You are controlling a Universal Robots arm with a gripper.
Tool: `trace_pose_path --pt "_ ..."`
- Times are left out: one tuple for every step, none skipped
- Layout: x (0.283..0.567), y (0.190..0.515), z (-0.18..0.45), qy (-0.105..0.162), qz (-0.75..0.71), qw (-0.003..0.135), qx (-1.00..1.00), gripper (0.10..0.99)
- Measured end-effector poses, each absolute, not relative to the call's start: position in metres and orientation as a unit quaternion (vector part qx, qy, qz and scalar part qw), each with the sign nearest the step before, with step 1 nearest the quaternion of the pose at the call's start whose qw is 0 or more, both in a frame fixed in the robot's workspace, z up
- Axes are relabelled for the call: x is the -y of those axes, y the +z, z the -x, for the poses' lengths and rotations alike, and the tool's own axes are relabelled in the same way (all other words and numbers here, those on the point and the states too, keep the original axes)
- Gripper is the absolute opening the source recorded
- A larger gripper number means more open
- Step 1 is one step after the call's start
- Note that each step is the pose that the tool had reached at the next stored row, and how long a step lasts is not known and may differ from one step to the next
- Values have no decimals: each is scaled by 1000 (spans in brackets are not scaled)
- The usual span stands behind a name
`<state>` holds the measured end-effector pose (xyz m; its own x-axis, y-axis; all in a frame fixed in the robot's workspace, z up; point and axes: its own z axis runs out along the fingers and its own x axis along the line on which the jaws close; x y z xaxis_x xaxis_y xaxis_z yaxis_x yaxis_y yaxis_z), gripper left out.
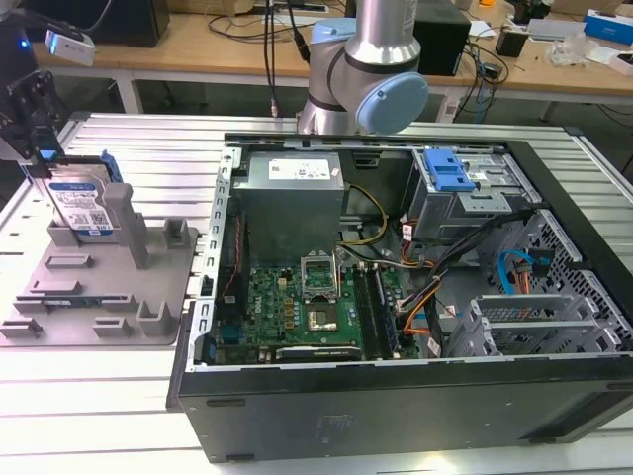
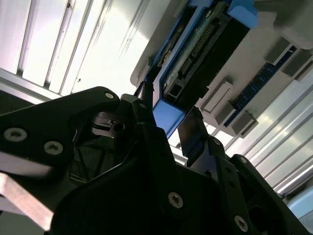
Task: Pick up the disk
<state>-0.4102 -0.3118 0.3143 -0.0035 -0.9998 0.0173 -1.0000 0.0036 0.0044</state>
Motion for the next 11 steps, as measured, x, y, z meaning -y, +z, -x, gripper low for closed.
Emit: trace_pose_path --pt "312 314 410 5 -706 8 708 482" --pt "312 313 410 5 -706 8 708 482" --pt "312 311 410 5 -706 8 708 482" --pt "312 310 410 5 -706 8 708 482" --pt "312 310 410 5 -706 8 708 482" --pt "312 309 410 5 -706 8 708 482" --pt "312 308 410 5 -706 8 708 482" --pt "312 307 410 5 -706 8 708 482" --pt "312 306 410 5 -706 8 708 482" --pt "312 305 410 5 -706 8 708 482" --pt "312 305 410 5 -706 8 708 482"
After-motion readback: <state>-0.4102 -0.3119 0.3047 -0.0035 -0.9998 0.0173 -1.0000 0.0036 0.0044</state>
